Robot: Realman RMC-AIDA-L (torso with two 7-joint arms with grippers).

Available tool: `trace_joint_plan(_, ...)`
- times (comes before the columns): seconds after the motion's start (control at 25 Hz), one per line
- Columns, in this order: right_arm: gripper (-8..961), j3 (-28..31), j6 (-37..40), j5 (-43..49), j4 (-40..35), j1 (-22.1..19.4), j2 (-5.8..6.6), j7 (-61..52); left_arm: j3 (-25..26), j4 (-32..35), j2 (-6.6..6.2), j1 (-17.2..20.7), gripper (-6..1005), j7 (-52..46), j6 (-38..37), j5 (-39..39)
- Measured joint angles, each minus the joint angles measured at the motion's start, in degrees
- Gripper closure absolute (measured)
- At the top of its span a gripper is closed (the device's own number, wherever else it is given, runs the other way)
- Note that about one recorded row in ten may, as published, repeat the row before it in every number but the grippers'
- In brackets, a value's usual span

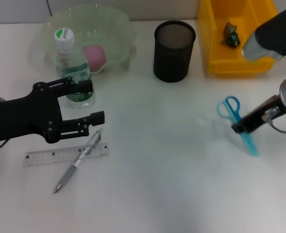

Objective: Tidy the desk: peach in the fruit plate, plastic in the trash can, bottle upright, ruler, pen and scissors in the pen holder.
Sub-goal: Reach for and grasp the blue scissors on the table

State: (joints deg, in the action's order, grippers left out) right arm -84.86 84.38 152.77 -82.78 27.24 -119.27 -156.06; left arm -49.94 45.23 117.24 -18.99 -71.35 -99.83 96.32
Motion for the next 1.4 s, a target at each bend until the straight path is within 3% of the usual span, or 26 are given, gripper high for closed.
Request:
trace_joint_plan(0.24, 657, 1.8, 0.2, -1.8, -8.8, -3.4, -0.19, 0.5, 0.0, 0.0, 0.00, 0.0, 213, 0.0, 0.0, 0.0)
trace_joint_plan(0.4, 653, 7.1, 0.0, -8.7, -13.3, -5.6, -0.14, 2.9, 0.1, -0.3, 0.00, 0.0, 214, 0.5, 0.0, 0.0)
trace_joint_plan(0.6, 649, 12.2, -2.0, -15.5, -13.0, -6.6, -0.12, 6.4, 0.4, -0.5, 0.10, 0.0, 215, 0.8, 0.0, 0.0)
trace_joint_plan(0.84, 644, 13.4, -3.0, -16.6, -11.1, -5.9, 0.10, 6.9, 0.5, 0.1, 0.29, 0.0, 216, 0.5, -0.3, 0.0)
trace_joint_plan(1.04, 640, 15.5, -1.6, -16.3, -5.2, -1.5, 0.65, 6.8, 0.5, 0.1, 0.38, 0.0, 216, 0.5, -0.3, 0.0)
trace_joint_plan(1.08, 639, 17.3, 0.6, -15.6, -1.4, 2.0, 1.39, 6.6, 0.5, 0.1, 0.41, 0.0, 216, 0.5, -0.3, 0.0)
trace_joint_plan(1.16, 637, 18.1, 1.6, -14.8, 0.4, 3.6, 1.69, 6.6, 0.5, 0.1, 0.43, 0.0, 216, 0.5, -0.3, 0.0)
trace_joint_plan(1.2, 637, 19.3, 3.0, -11.8, 4.3, 7.1, 2.02, 6.4, 0.6, 0.1, 0.44, 0.0, 216, 0.5, -0.4, 0.0)
trace_joint_plan(1.24, 636, 19.3, 3.0, -11.8, 4.3, 7.1, 2.02, 6.4, 0.6, 0.1, 0.44, 0.0, 216, 0.5, -0.4, 0.0)
trace_joint_plan(1.28, 635, 19.8, 3.4, -7.5, 7.7, 10.3, 1.98, 6.3, 0.5, 0.1, 0.44, 0.0, 216, 0.5, -0.4, 0.0)
trace_joint_plan(1.4, 521, 19.8, 2.9, -1.3, 11.1, 13.7, 1.22, 6.2, 0.6, 0.1, 0.44, 0.1, 216, 0.6, -0.4, 0.0)
